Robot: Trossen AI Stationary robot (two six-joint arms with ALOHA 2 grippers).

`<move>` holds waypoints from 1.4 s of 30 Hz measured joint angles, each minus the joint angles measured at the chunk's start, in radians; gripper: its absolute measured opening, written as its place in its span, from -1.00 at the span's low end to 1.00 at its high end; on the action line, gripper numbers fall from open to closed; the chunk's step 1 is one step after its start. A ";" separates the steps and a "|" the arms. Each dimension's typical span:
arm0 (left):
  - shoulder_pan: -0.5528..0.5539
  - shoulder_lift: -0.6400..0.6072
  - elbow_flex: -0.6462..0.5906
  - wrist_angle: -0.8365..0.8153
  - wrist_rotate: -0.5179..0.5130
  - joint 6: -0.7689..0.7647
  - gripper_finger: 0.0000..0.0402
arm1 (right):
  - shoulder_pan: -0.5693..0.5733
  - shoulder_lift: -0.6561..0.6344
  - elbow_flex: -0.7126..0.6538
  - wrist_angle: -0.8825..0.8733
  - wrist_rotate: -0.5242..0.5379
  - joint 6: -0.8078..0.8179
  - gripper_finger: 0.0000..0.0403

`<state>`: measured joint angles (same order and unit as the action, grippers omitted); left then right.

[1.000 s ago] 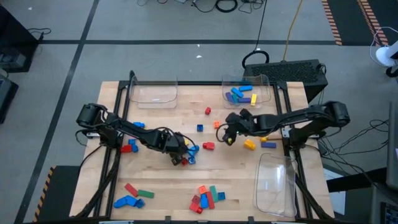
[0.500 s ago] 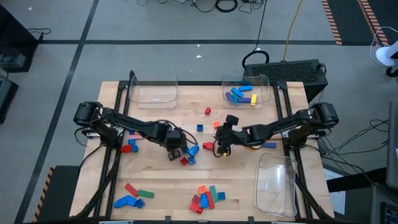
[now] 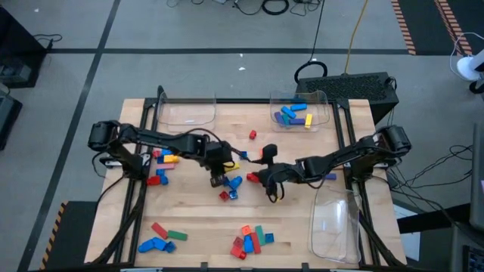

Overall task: Sort blocks by size
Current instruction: Put the yellow block into the top right transparent bin

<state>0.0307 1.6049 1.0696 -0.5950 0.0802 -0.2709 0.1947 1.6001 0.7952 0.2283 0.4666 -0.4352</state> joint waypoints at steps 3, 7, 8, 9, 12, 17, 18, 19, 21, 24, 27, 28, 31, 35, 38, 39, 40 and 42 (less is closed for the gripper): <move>0.018 0.000 0.010 0.039 0.062 0.016 -0.45 | 0.000 0.024 0.000 0.051 0.003 -0.104 -0.01; 0.037 0.000 0.012 0.087 0.111 0.017 -0.45 | 0.000 0.062 0.000 0.135 0.003 -0.245 -0.01; 0.040 0.000 0.012 0.095 0.121 0.017 -0.45 | 0.000 0.073 0.000 0.157 0.003 -0.273 -0.01; 0.044 0.000 0.012 0.100 0.132 0.017 -0.45 | 0.000 0.083 0.000 0.183 0.003 -0.296 -0.01; 0.050 0.000 0.012 0.110 0.164 0.017 -0.45 | -0.004 0.099 -0.001 0.210 0.002 -0.342 -0.01; 0.051 0.000 0.012 0.150 0.224 0.017 -0.45 | -0.017 0.107 0.000 0.225 0.002 -0.385 -0.01; 0.051 0.000 0.012 0.156 0.240 0.017 -0.45 | -0.018 0.107 0.000 0.226 0.002 -0.387 -0.01; 0.051 0.000 0.012 0.164 0.251 0.016 -0.45 | -0.019 0.107 0.000 0.226 0.002 -0.389 -0.01; 0.050 0.000 0.012 0.173 0.261 0.015 -0.45 | -0.019 0.107 0.000 0.233 0.001 -0.398 -0.01; 0.053 0.000 0.012 0.172 0.261 0.015 -0.45 | -0.018 0.107 0.000 0.245 0.000 -0.416 -0.04; 0.053 0.000 0.013 0.172 0.260 0.014 -0.45 | -0.018 0.107 0.000 0.243 -0.001 -0.422 -0.15; 0.053 0.000 0.012 0.172 0.260 0.014 -0.45 | -0.018 0.107 0.000 0.244 -0.001 -0.421 -0.20; 0.053 0.000 0.012 0.172 0.260 0.014 -0.45 | -0.018 0.107 0.000 0.242 -0.001 -0.421 -0.36; 0.053 0.000 0.012 0.172 0.260 0.011 -0.45 | -0.018 0.107 0.000 0.242 -0.004 -0.421 -0.58; 0.058 0.000 0.012 0.179 0.260 -0.019 -0.45 | -0.018 0.107 0.000 0.240 -0.021 -0.436 -0.76; 0.060 0.000 0.012 0.183 0.262 -0.025 -0.43 | -0.018 0.107 0.000 0.236 -0.016 -0.443 -0.80; 0.064 0.000 0.012 0.186 0.262 -0.026 -0.39 | -0.017 0.107 -0.001 0.233 -0.010 -0.441 -0.81; 0.073 -0.001 0.012 0.202 0.247 -0.022 -0.27 | -0.017 0.107 -0.001 0.234 -0.013 -0.416 -0.81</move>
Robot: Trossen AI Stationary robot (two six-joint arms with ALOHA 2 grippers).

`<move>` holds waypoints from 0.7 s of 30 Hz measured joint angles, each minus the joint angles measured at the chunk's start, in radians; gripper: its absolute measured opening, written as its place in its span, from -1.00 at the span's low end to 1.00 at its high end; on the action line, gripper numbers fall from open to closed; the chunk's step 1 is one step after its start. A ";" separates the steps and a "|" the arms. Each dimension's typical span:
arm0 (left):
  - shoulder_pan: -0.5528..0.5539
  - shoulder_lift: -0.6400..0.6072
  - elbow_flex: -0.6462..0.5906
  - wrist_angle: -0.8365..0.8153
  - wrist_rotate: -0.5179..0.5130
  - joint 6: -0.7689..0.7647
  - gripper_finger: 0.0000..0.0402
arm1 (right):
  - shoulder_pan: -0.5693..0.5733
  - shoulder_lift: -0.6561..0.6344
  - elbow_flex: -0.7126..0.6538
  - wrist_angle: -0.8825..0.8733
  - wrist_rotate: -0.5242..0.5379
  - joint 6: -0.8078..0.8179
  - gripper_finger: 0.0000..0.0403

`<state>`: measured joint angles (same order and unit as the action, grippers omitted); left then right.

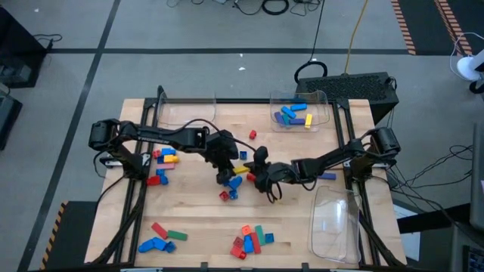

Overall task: Sort blocks by size
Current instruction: Put the yellow block into the top right transparent bin

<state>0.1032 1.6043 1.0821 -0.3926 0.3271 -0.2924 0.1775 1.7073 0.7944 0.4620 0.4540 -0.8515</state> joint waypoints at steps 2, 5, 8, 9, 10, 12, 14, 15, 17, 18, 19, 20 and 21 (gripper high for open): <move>0.011 -0.001 0.001 0.010 -0.006 0.003 -0.16 | 0.000 -0.001 0.000 0.002 0.005 0.030 -0.81; 0.022 -0.001 0.001 0.012 -0.014 0.018 -0.08 | 0.001 -0.012 0.000 -0.016 0.065 0.108 -0.81; 0.039 -0.003 0.001 0.009 -0.015 0.023 -0.07 | 0.002 -0.059 0.000 -0.095 0.168 0.199 -0.81; 0.045 -0.008 0.001 0.005 -0.016 0.035 -0.06 | 0.000 -0.079 0.000 -0.132 0.203 0.240 -0.81; 0.051 -0.013 0.001 0.002 -0.019 0.049 -0.06 | -0.003 -0.101 0.000 -0.172 0.234 0.282 -0.81; 0.058 -0.028 0.001 0.002 -0.037 0.075 -0.06 | -0.013 -0.159 0.000 -0.271 0.283 0.375 -0.81; 0.066 -0.045 0.001 0.004 -0.067 0.105 -0.05 | -0.028 -0.228 0.001 -0.368 0.323 0.489 -0.81; 0.068 -0.053 0.001 0.008 -0.085 0.121 -0.05 | -0.039 -0.265 0.001 -0.432 0.331 0.557 -0.81; 0.069 -0.068 0.001 0.031 -0.123 0.146 -0.05 | -0.071 -0.337 0.001 -0.545 0.330 0.702 -0.81; 0.068 -0.072 0.001 0.037 -0.145 0.152 -0.05 | -0.091 -0.373 0.001 -0.599 0.325 0.771 -0.81; 0.067 -0.073 0.001 0.047 -0.165 0.155 -0.05 | -0.114 -0.406 0.001 -0.652 0.315 0.843 -0.81; 0.066 -0.073 0.001 0.067 -0.182 0.165 -0.05 | -0.141 -0.436 0.001 -0.699 0.299 0.918 -0.81; 0.064 -0.072 0.001 0.080 -0.189 0.172 -0.05 | -0.172 -0.461 0.001 -0.739 0.283 0.988 -0.81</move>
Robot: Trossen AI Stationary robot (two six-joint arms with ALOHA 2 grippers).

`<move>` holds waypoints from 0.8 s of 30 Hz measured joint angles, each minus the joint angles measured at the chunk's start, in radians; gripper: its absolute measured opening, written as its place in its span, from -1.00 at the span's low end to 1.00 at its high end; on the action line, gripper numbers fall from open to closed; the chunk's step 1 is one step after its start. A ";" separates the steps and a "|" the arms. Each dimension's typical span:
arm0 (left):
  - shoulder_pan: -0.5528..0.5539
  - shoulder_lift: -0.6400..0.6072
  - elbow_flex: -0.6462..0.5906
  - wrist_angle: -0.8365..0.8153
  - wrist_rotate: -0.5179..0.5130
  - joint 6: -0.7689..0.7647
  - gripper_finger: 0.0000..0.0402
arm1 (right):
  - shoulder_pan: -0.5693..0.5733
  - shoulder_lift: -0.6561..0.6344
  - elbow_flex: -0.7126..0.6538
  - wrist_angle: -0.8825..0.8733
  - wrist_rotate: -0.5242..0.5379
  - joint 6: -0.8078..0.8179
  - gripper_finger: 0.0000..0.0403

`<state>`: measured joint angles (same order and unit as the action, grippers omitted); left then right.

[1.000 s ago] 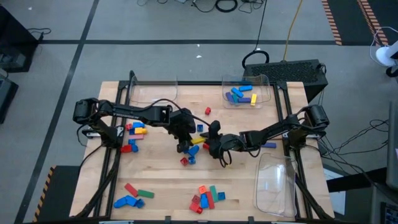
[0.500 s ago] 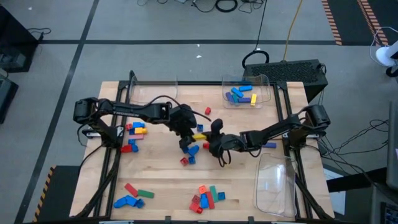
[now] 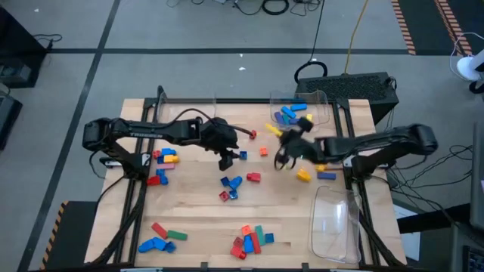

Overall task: Sort blocks by size
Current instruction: Put the yellow block into the top right transparent bin, then put the dark blue block into the top right transparent bin

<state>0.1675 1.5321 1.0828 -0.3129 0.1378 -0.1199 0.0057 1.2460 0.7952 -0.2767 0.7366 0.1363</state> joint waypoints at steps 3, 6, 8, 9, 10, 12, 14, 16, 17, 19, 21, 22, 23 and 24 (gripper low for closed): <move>-0.005 0.004 0.000 0.039 -0.026 0.006 -0.05 | -0.117 -0.048 0.000 -0.090 -0.089 0.163 -0.81; -0.011 0.008 0.000 0.059 -0.033 0.006 -0.05 | -0.241 -0.052 0.000 -0.143 -0.227 0.276 -0.81; -0.020 0.008 0.000 0.076 -0.033 0.006 -0.05 | -0.317 -0.040 0.000 -0.175 -0.310 0.326 -0.81; -0.024 0.008 0.000 0.076 -0.033 0.007 -0.05 | -0.350 -0.030 0.000 -0.173 -0.338 0.342 -0.79; -0.029 0.008 0.000 0.073 -0.033 0.013 -0.05 | -0.380 -0.020 0.000 -0.171 -0.363 0.356 -0.76; -0.043 0.008 0.000 0.067 -0.034 0.030 -0.05 | -0.427 -0.008 0.000 -0.168 -0.391 0.371 -0.67; -0.057 0.008 0.000 0.068 -0.042 0.034 -0.05 | -0.460 0.003 0.000 -0.139 -0.398 0.376 -0.59; -0.071 0.008 0.000 0.067 -0.061 0.045 -0.04 | -0.486 0.009 0.000 -0.136 -0.400 0.376 -0.53; -0.077 0.008 0.000 0.067 -0.075 0.058 -0.04 | -0.494 0.011 0.000 -0.127 -0.400 0.376 -0.50; -0.088 0.008 0.000 0.069 -0.105 0.083 -0.04 | -0.507 0.011 0.000 -0.118 -0.400 0.376 -0.45; -0.095 0.008 0.000 0.069 -0.135 0.106 -0.04 | -0.511 0.011 0.000 -0.118 -0.403 0.376 -0.39; -0.099 0.008 0.000 0.070 -0.145 0.123 -0.04 | -0.511 0.009 0.000 -0.118 -0.404 0.367 -0.36; -0.100 0.010 0.000 0.076 -0.151 0.143 -0.04 | -0.511 0.004 0.000 -0.121 -0.408 0.346 -0.33; -0.100 0.017 0.000 0.091 -0.155 0.161 -0.04 | -0.510 -0.007 0.000 -0.126 -0.423 0.315 -0.31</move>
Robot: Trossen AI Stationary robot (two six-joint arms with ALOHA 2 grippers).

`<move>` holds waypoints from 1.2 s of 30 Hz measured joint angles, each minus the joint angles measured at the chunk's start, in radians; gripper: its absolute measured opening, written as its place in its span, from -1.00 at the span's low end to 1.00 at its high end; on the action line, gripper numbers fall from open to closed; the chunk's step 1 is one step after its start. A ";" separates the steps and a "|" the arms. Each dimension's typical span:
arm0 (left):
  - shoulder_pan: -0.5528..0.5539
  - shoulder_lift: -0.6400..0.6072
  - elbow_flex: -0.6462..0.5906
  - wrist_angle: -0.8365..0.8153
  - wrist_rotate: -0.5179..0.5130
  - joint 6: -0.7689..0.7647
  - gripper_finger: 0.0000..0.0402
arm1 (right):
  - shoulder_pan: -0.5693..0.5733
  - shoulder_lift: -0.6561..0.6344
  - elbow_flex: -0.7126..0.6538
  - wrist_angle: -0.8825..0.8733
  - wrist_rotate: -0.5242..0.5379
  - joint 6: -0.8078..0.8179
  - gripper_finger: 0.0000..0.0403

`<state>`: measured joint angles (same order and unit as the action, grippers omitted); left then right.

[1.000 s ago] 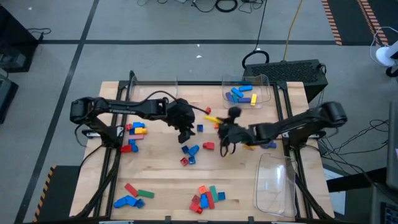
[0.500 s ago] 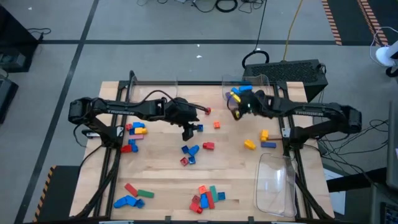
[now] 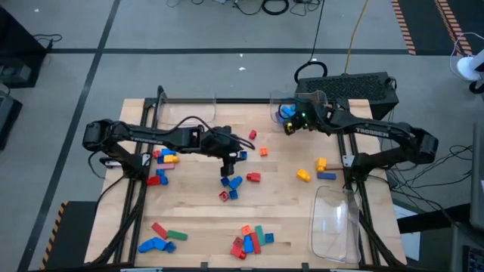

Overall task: Sort blocks by size
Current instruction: Put the dark blue block into the top right transparent bin

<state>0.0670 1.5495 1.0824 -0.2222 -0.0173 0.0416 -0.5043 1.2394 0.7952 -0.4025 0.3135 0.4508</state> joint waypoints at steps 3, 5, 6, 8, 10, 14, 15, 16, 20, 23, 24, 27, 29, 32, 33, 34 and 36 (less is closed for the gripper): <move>-0.003 0.028 0.000 0.046 0.000 0.050 -0.04 | 0.008 -0.047 0.000 -0.048 -0.085 -0.051 -0.26; -0.003 0.058 0.000 0.109 0.001 0.085 -0.04 | 0.016 -0.086 0.000 -0.115 -0.144 -0.046 -0.27; -0.003 0.074 0.000 0.135 0.001 0.100 -0.04 | 0.018 -0.108 0.000 -0.157 -0.180 -0.039 -0.28; -0.003 0.116 0.000 0.189 0.001 0.122 -0.04 | 0.022 -0.146 0.000 -0.262 -0.246 -0.011 -0.33; -0.002 0.158 0.000 0.246 0.002 0.133 -0.04 | 0.027 -0.174 0.000 -0.381 -0.275 0.021 -0.39; -0.002 0.227 0.000 0.358 0.005 0.126 -0.04 | 0.040 -0.186 0.000 -0.619 -0.285 0.085 -0.59; -0.002 0.241 0.000 0.378 0.005 0.124 -0.04 | 0.043 -0.179 0.000 -0.675 -0.285 0.100 -0.65; -0.002 0.253 0.000 0.396 0.005 0.123 -0.04 | 0.046 -0.170 0.000 -0.722 -0.285 0.113 -0.71; -0.004 0.277 -0.001 0.432 0.006 0.122 -0.04 | 0.066 -0.126 0.000 -0.850 -0.285 0.148 -0.95; -0.005 0.278 -0.001 0.423 0.006 0.116 -0.04 | 0.085 -0.085 0.000 -0.873 -0.285 0.159 -0.97; -0.005 0.278 -0.001 0.418 0.006 0.102 -0.04 | 0.091 -0.071 0.000 -0.876 -0.285 0.163 -0.97; -0.005 0.278 -0.001 0.409 0.008 0.072 -0.04 | 0.107 -0.032 -0.024 -0.863 -0.285 0.166 -0.99; -0.009 0.278 -0.001 0.392 0.013 0.070 -0.04 | 0.117 -0.011 -0.062 -0.848 -0.285 0.169 -0.99; -0.014 0.278 -0.001 0.363 0.013 0.070 -0.04 | 0.133 0.002 -0.127 -0.833 -0.285 0.199 -0.99; -0.015 0.278 -0.001 0.359 0.013 0.070 -0.04 | 0.140 0.002 -0.147 -0.812 -0.287 0.204 -1.00; -0.016 0.278 -0.001 0.358 0.013 0.070 -0.04 | 0.145 -0.001 -0.164 -0.790 -0.291 0.210 -1.00; -0.018 0.278 -0.001 0.359 0.013 0.070 -0.04 | 0.154 -0.007 -0.182 -0.762 -0.297 0.219 -1.00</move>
<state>0.0494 1.8275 1.0817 0.1366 -0.0044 0.1120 -0.3498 1.2327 0.6132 -1.1649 0.0167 0.6694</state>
